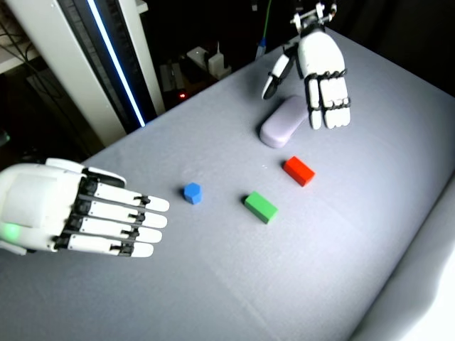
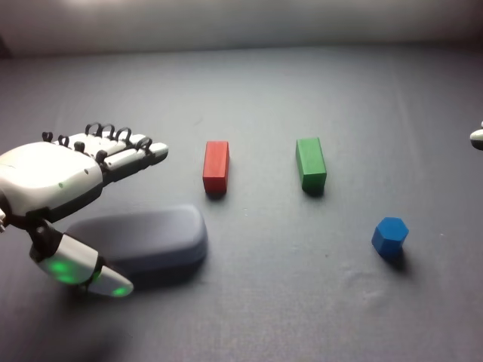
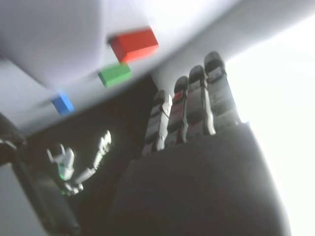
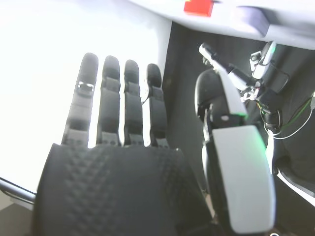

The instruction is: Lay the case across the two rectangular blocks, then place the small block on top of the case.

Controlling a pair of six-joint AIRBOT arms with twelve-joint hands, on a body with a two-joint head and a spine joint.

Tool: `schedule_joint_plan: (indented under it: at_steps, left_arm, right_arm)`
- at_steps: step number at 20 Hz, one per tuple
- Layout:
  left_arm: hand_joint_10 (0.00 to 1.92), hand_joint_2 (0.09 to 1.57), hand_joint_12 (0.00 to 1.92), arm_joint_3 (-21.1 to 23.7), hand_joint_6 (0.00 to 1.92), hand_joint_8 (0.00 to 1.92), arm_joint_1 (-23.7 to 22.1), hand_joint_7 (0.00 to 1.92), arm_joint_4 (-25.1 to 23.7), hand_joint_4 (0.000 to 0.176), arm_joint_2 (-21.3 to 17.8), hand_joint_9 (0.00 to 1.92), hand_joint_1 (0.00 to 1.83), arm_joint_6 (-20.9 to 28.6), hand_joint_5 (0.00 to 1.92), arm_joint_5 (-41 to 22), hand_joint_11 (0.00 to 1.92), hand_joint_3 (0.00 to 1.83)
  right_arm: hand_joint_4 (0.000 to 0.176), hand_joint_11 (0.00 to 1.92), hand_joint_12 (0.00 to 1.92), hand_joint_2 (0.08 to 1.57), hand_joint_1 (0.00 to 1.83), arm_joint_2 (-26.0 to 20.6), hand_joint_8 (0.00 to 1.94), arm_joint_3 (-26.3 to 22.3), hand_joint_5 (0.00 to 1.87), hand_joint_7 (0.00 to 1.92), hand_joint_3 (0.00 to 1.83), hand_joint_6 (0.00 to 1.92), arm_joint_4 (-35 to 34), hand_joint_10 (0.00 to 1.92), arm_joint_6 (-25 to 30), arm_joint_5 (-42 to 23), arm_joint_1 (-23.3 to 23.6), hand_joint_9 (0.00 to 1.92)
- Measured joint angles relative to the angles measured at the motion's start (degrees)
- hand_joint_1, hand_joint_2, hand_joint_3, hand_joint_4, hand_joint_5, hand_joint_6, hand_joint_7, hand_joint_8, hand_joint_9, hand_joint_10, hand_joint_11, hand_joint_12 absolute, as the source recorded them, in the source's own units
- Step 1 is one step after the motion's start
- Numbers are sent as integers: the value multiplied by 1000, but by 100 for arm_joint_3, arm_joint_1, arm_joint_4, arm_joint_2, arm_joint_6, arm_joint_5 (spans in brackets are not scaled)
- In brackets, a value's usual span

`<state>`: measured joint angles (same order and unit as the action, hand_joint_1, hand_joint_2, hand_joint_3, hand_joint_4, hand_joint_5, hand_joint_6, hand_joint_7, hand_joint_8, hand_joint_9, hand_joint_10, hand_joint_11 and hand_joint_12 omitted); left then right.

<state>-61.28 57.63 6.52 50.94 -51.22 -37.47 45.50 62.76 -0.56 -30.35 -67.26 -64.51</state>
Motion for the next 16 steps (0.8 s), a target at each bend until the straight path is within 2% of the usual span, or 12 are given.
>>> schedule_joint_plan:
  at_steps: [1,2,4,5,6,7,9,10,12,13,14,16]
  left_arm:
    - [8,734,214,0,3,4,-9,102,7,59,2,145,803,-68,67,68,74,0]
    - [6,749,464,22,1,2,-9,133,13,57,11,224,804,-133,85,111,48,0]
    - [7,767,931,79,4,4,-11,208,-20,34,35,342,828,-291,148,232,24,0]
    - [10,777,1004,109,6,7,-20,257,-31,30,35,374,842,-350,200,289,4,1]
    - [9,784,1002,114,6,7,-35,287,-35,22,39,389,858,-413,238,339,0,1]
    - [15,801,1027,111,6,10,-39,330,-24,28,39,425,845,-468,269,382,0,3]
    - [17,819,1007,111,0,11,-39,371,-4,70,39,455,869,-581,271,470,0,4]
    - [13,829,1018,111,0,6,-52,372,-4,74,39,458,864,-599,261,514,0,3]
    - [7,827,945,111,2,5,-74,390,44,55,83,461,841,-732,273,575,0,1]
    - [1,830,915,111,3,4,-74,396,61,31,92,449,843,-769,287,575,0,1]
    - [1,835,853,109,4,1,-74,395,122,16,111,438,836,-831,298,577,0,1]
    - [4,843,846,107,10,8,-96,415,146,0,122,442,819,-881,320,616,15,4]
  right_arm:
    - [0,17,779,1294,738,0,0,0,431,344,0,0,15,0,2,2,0,320]
    - [0,3,798,1301,717,0,1,0,428,345,1,0,33,0,2,0,0,319]
    - [0,0,776,1311,675,0,1,0,419,340,3,0,17,1,2,11,-2,307]
    - [0,0,772,1309,672,0,0,0,422,339,2,1,17,1,2,9,0,306]
    - [0,0,804,1308,692,0,1,0,425,345,0,1,17,2,2,9,0,313]
    - [0,0,809,1308,680,0,1,0,425,347,1,0,24,2,4,9,0,316]
    - [0,0,786,1309,694,0,0,0,425,345,0,1,17,0,7,9,-2,313]
    - [0,7,786,1308,703,0,4,0,432,356,0,3,20,4,7,9,0,323]
    - [0,8,785,1311,676,0,2,0,430,354,1,1,22,2,11,9,0,320]
    - [0,18,790,1309,667,0,3,0,435,358,0,3,22,5,11,9,0,328]
    - [0,20,791,1309,666,0,3,0,436,359,0,3,20,5,11,9,0,330]
    - [0,15,804,1305,683,0,3,0,439,364,0,3,20,4,17,9,0,332]
